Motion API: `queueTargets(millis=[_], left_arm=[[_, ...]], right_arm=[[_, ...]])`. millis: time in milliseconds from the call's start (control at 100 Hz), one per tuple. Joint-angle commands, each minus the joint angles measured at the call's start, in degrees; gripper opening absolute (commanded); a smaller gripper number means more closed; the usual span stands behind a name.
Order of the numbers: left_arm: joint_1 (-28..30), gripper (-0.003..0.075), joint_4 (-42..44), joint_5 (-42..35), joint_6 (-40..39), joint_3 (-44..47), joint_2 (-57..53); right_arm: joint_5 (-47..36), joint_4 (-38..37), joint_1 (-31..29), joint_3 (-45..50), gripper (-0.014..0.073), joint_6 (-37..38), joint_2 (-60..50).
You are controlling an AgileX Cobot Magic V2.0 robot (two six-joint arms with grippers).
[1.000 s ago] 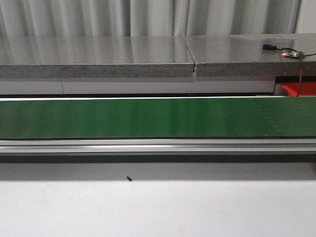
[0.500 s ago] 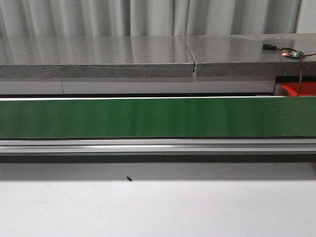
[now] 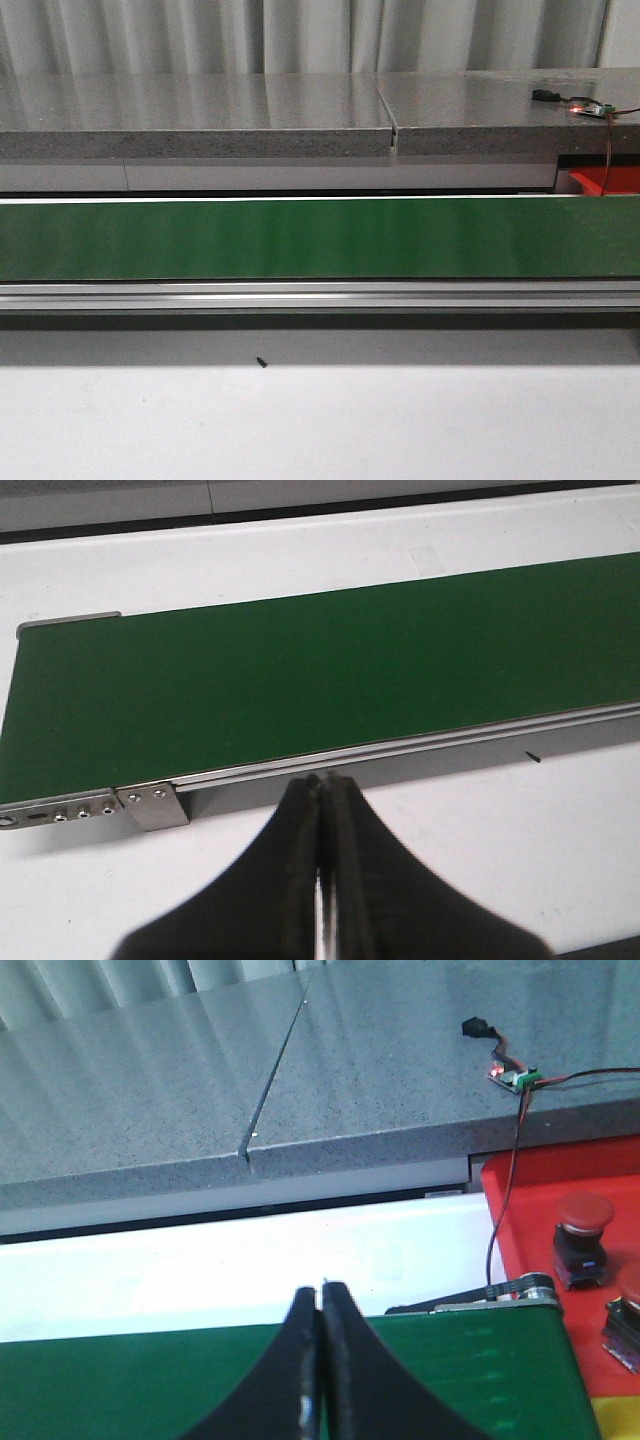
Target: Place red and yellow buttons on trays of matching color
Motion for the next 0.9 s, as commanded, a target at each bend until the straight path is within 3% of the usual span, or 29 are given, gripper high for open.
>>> queueTargets(millis=[0, 770, 820, 890], left_arm=[[-0.4, -0.0019, -1.0, -3.5, -0.5, -1.4, 0.1], [-0.4, -0.0019, -1.0, -3.5, -0.5, -1.4, 0.1], [-0.4, -0.0019, -1.0, -3.5, -0.5, -1.4, 0.1], [-0.4, -0.0019, -1.0, -3.5, -0.5, -1.4, 0.1]], right_arm=[[-3.0, -0.4, 0.1, -1.8, -0.0064, -0.6, -1.3], [-0.9, -0.5, 0.1, 1.4, -0.0064, -0.5, -15.5], [-0.9, -2.7, 0.1, 2.7, -0.0064, 0.8, -16.0], [-0.9, -12.9, 0.1, 4.3, -0.0064, 8.9, -17.4]])
